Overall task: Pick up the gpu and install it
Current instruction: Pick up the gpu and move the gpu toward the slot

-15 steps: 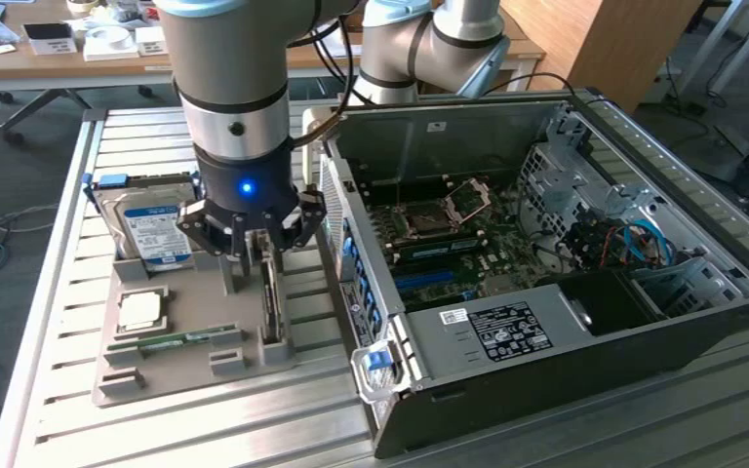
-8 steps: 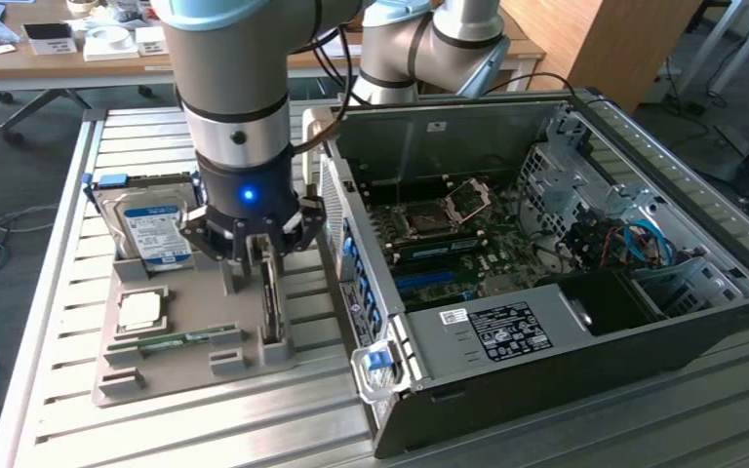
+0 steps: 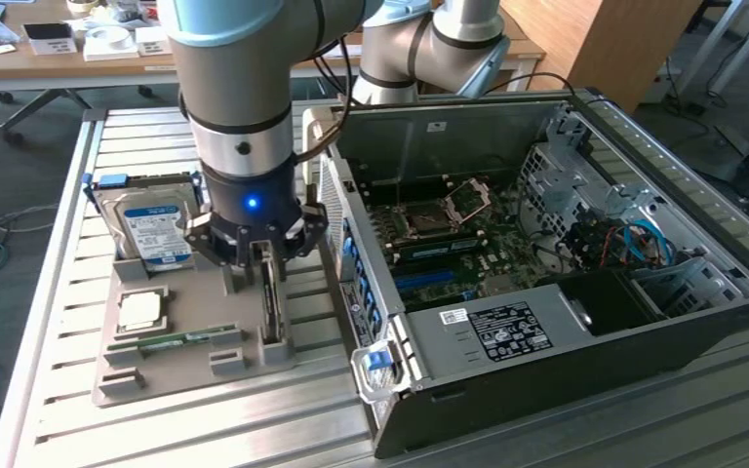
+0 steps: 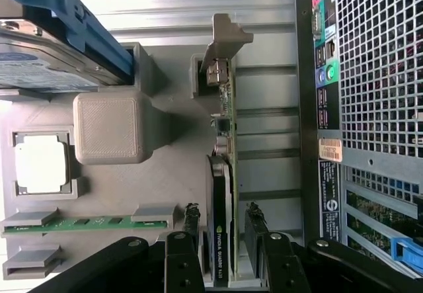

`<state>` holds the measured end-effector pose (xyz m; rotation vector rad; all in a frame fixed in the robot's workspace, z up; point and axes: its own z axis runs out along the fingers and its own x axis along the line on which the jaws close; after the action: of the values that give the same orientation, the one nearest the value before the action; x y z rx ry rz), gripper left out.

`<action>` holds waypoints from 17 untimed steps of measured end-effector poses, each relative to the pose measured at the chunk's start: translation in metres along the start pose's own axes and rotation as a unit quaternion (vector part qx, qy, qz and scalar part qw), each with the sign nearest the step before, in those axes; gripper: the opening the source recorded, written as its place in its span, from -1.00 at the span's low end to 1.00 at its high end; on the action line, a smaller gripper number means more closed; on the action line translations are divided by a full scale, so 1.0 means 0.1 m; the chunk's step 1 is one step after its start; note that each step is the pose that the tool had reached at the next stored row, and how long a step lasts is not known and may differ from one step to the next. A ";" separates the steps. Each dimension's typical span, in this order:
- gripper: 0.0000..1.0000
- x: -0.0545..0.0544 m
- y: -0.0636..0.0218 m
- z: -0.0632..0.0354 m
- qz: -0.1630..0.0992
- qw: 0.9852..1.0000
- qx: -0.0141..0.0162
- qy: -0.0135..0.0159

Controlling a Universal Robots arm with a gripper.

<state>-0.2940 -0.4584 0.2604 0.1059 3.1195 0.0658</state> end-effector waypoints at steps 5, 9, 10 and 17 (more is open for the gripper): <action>-0.17 0.00 -0.003 0.072 0.000 1.000 0.000 0.000; -0.17 0.00 -0.004 0.087 0.000 1.000 0.000 0.000; -0.17 0.00 -0.004 0.097 0.000 1.000 0.000 0.000; -0.17 0.00 0.003 0.145 0.000 1.000 0.000 0.000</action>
<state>-0.2936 -0.4576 0.2459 0.1048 3.1196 0.0670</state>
